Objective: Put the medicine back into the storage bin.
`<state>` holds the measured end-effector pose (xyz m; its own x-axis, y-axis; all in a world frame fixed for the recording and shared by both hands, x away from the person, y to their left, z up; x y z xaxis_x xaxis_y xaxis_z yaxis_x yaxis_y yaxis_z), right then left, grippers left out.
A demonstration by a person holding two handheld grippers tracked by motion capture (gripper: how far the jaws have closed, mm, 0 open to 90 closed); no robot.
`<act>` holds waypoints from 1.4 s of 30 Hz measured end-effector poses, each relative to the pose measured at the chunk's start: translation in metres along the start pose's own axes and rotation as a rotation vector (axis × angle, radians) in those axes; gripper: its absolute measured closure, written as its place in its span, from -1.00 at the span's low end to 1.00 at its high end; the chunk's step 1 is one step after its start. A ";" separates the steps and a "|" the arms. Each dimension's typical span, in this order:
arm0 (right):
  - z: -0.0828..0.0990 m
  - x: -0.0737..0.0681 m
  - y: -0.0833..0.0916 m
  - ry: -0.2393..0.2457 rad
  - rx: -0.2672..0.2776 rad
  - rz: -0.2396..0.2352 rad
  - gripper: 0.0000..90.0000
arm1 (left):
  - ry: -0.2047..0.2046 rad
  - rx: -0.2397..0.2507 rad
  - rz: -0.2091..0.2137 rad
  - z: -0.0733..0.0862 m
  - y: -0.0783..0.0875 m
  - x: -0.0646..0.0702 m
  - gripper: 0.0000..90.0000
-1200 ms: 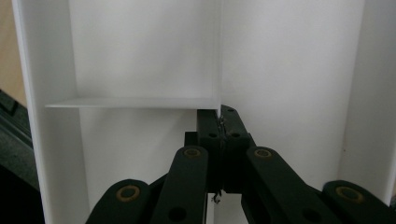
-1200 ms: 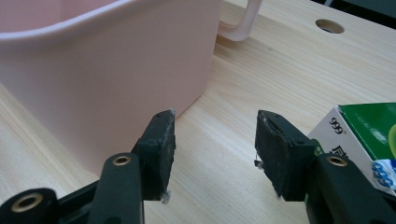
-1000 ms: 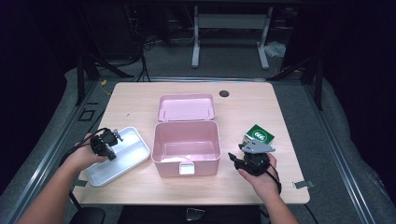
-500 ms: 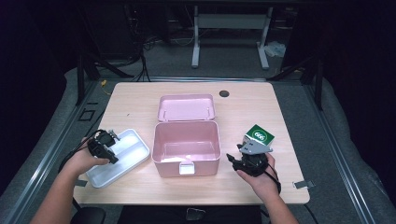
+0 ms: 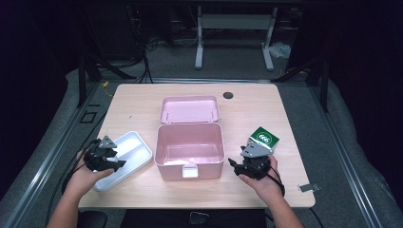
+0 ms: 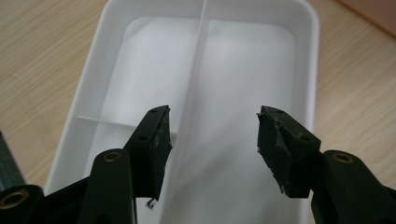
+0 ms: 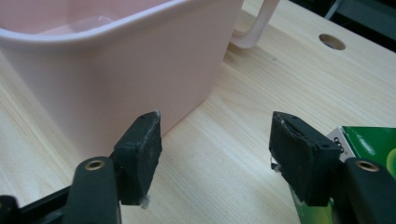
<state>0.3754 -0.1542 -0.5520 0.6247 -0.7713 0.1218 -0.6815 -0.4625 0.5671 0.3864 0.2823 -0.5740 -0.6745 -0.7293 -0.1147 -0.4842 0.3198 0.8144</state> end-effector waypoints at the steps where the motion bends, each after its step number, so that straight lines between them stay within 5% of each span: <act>1: 0.001 0.000 0.000 0.005 -0.013 -0.004 -0.30 | 0.004 0.021 0.023 0.000 -0.002 0.004 -0.01; 5: 0.001 -0.001 -0.003 0.028 -0.076 -0.004 -0.37 | 0.063 0.046 0.036 0.000 -0.011 0.009 -0.01; 12: -0.008 0.007 -0.003 0.066 -0.142 -0.016 -0.32 | 0.064 0.037 0.009 0.001 -0.019 0.012 -0.11; 14: -0.017 0.025 -0.003 0.088 -0.198 0.000 -0.34 | 0.076 0.045 -0.005 0.000 -0.019 0.010 -0.19; 19: -0.027 0.058 -0.003 0.050 -0.300 -0.010 -0.61 | 0.088 0.052 0.003 0.001 -0.020 0.009 -0.22; 28: -0.018 0.105 -0.009 0.061 -0.598 -0.016 -0.85 | 0.092 0.046 0.011 0.002 -0.022 0.009 -0.23; 35: -0.016 0.127 -0.017 0.001 -0.724 -0.031 -0.91 | 0.096 0.045 0.013 0.003 -0.022 0.009 -0.25; 42: -0.010 0.130 -0.023 0.000 -0.796 -0.094 -0.91 | 0.083 0.030 0.010 0.005 -0.024 0.007 -0.26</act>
<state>0.4762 -0.2392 -0.5413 0.6657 -0.7448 0.0446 -0.1494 -0.0746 0.9860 0.3902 0.2725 -0.5972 -0.6316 -0.7731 -0.0581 -0.4949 0.3442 0.7979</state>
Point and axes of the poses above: each handheld gripper's, and its own axes: y roughly backward along the jaws, z roughly out of its underside, x roughly to its right, the point moved 8 cm from there along -y, roughly forward along the jaws, and after that the axes turned 3 degrees about -y, right-handed, at the moved point
